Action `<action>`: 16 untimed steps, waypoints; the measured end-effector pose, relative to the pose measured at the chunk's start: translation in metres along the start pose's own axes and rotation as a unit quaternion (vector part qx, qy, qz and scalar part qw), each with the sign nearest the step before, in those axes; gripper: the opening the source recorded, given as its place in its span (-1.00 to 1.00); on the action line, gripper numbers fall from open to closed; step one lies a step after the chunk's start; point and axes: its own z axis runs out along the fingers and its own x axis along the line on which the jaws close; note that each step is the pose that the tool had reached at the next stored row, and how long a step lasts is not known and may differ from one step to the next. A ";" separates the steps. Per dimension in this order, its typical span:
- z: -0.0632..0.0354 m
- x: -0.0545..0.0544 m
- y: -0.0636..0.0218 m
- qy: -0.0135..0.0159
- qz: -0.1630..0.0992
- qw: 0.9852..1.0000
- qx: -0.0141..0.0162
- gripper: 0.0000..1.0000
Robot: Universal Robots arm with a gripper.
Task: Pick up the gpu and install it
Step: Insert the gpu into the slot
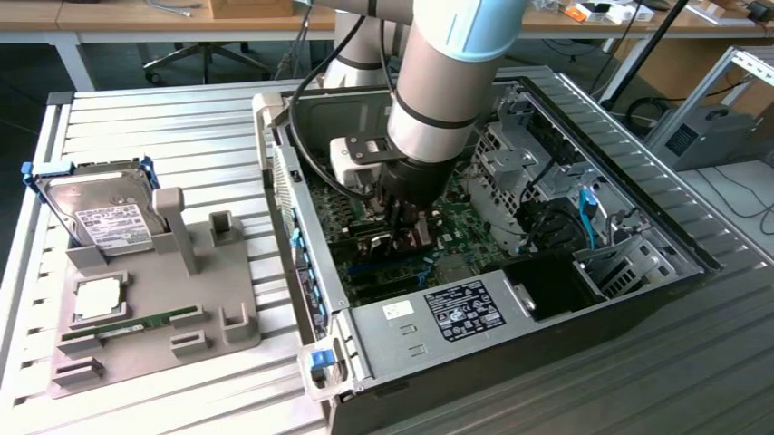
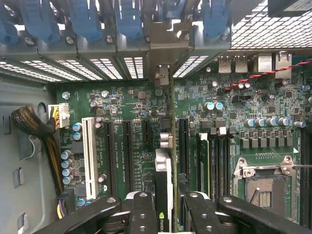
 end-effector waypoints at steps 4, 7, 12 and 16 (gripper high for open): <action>0.0008 0.000 0.0001 0.000 0.000 1.000 0.000 -0.44; 0.0008 0.000 0.0001 0.000 0.000 1.000 0.000 -0.44; 0.0023 0.000 0.0000 0.000 0.000 1.000 0.000 -0.44; 0.0025 0.000 0.0000 0.000 0.000 1.000 0.000 -0.44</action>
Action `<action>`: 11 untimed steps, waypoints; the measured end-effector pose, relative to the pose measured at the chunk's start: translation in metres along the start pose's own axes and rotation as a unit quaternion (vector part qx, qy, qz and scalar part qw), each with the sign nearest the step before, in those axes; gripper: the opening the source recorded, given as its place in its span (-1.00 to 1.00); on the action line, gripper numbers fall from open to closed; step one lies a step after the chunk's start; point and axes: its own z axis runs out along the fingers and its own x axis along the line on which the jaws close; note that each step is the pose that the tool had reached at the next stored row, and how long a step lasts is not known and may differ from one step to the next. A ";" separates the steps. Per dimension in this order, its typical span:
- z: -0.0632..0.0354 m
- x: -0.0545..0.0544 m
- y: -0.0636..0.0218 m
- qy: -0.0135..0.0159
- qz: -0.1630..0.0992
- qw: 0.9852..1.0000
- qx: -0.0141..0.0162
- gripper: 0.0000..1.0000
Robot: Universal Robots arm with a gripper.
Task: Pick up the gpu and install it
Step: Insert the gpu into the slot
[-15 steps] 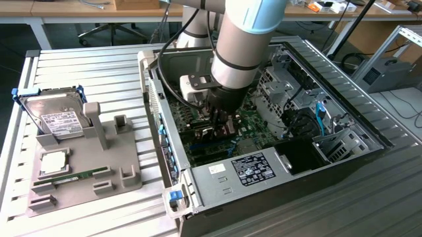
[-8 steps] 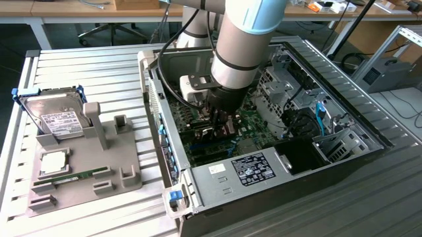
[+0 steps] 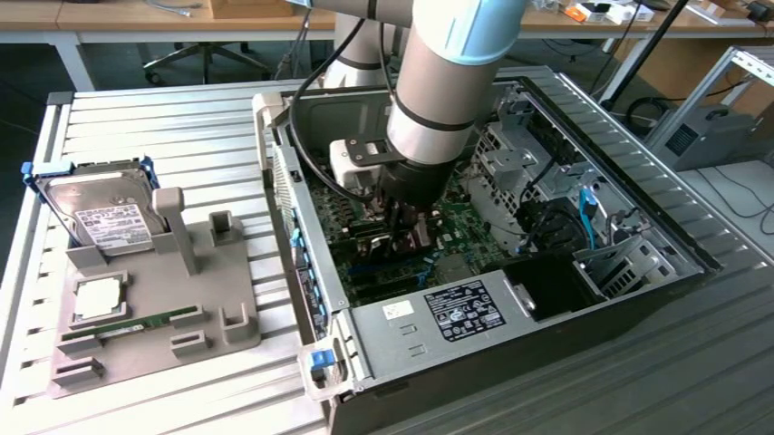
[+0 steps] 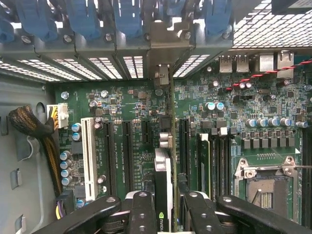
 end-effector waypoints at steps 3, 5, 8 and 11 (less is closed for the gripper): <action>0.0011 0.000 0.0000 0.000 0.000 1.000 0.000 -0.44; 0.0012 0.000 0.0000 0.000 0.000 1.000 0.000 -0.44; 0.0012 0.000 0.0000 0.000 0.000 1.000 0.000 -0.44; 0.0018 0.000 -0.0001 0.000 0.000 1.000 0.000 -0.44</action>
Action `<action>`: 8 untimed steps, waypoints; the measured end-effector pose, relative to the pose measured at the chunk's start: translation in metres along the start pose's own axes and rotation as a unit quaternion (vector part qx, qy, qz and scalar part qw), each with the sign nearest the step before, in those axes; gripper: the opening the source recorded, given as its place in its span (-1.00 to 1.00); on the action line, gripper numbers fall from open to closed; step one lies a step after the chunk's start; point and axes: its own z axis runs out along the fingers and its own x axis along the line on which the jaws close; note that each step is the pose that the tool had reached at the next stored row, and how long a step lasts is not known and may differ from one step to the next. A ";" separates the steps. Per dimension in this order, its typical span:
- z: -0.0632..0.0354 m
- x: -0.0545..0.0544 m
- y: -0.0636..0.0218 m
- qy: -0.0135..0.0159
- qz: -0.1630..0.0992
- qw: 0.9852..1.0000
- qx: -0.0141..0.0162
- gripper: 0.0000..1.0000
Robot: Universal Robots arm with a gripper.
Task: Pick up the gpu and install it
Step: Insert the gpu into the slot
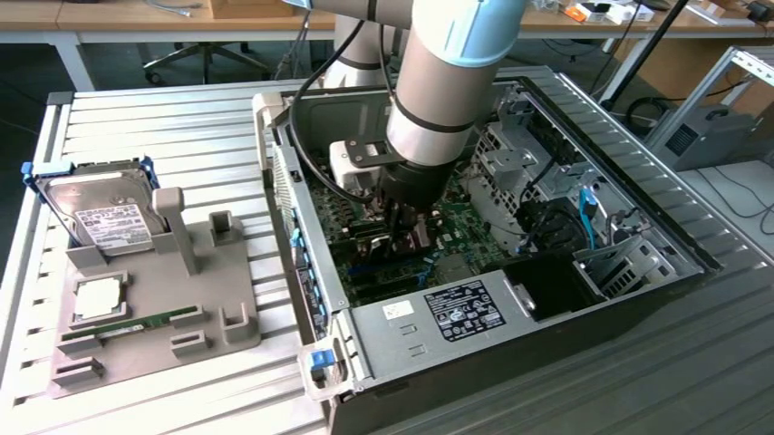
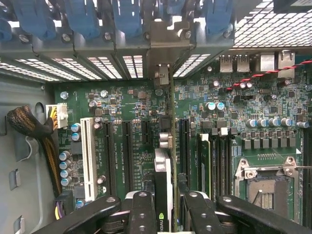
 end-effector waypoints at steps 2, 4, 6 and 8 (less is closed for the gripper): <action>0.0000 0.000 0.0000 0.000 0.000 1.000 0.000 -0.44; 0.0000 0.000 0.0000 0.000 0.000 1.000 0.000 -0.44; 0.0001 0.000 0.0000 0.000 0.000 1.000 0.000 -0.44; 0.0002 0.000 0.0000 0.000 0.000 1.000 0.000 -0.44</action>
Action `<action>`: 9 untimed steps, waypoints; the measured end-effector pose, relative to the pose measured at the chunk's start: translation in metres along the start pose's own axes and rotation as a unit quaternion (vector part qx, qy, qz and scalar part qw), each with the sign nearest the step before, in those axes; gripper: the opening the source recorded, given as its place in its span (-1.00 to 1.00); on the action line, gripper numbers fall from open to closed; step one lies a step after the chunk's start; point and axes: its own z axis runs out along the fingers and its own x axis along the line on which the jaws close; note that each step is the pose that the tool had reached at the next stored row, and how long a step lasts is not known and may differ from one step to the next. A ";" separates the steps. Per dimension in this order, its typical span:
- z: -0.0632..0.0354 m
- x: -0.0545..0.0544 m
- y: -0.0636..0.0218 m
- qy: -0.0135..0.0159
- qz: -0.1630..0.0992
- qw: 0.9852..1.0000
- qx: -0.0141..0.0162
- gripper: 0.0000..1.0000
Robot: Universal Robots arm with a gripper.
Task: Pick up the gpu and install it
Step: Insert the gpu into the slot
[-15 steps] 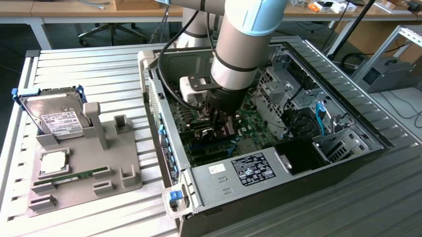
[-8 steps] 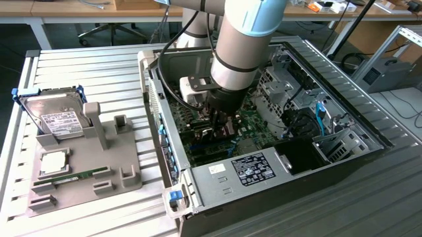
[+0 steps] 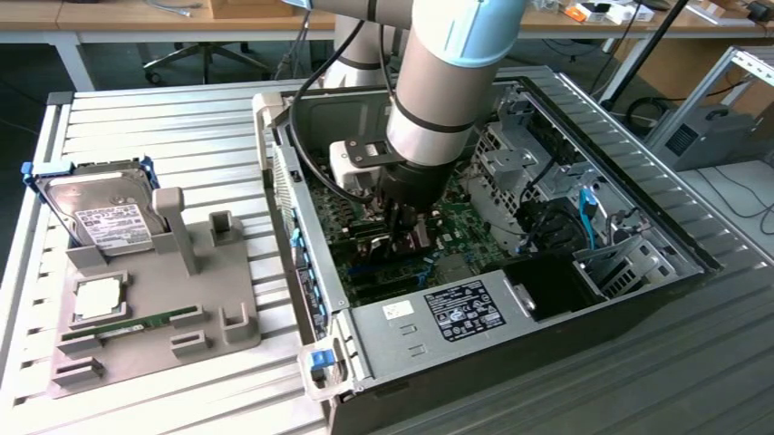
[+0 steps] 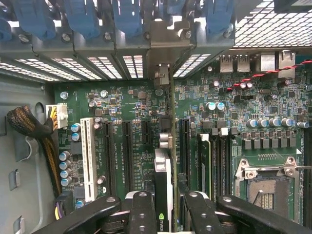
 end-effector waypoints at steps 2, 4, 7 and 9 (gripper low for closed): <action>0.0000 0.000 0.0000 0.000 0.000 1.000 0.000 -0.44; 0.0000 0.000 0.0000 0.000 0.000 1.000 0.000 -0.44; 0.0002 0.000 0.0003 0.000 0.000 1.000 0.000 -0.44; 0.0006 0.000 0.0007 0.000 0.000 1.000 0.000 -0.44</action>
